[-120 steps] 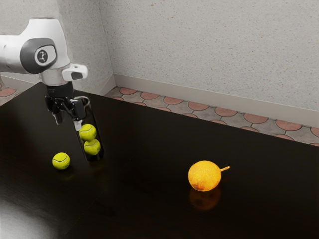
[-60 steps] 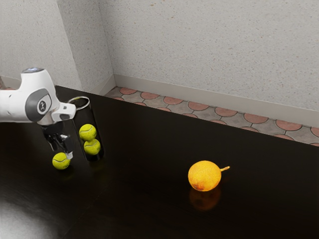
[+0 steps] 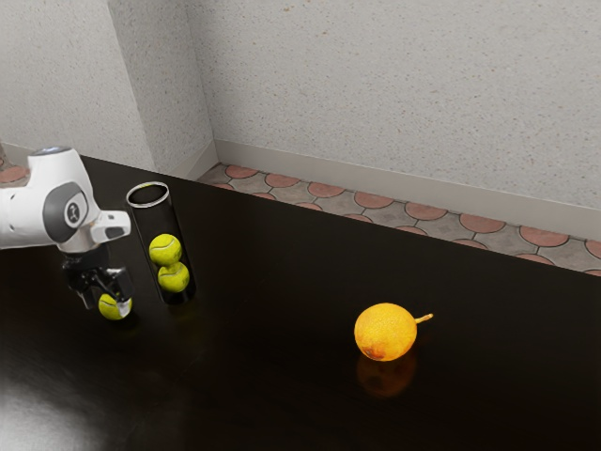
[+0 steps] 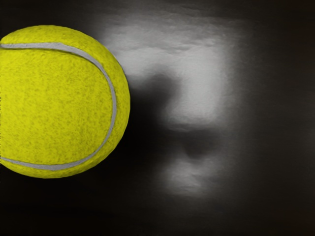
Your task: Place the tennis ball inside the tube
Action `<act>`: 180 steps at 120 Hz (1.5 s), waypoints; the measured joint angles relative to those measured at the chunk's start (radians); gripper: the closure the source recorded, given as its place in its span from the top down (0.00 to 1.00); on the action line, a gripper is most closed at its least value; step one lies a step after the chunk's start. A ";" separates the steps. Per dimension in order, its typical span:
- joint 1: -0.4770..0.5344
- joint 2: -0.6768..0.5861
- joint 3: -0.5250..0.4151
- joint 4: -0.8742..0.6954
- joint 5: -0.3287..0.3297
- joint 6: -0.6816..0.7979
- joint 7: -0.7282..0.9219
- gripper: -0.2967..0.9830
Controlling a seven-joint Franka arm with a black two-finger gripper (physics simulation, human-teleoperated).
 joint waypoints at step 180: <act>0.032 0.215 -0.010 0.079 -0.121 0.203 -0.019 0.59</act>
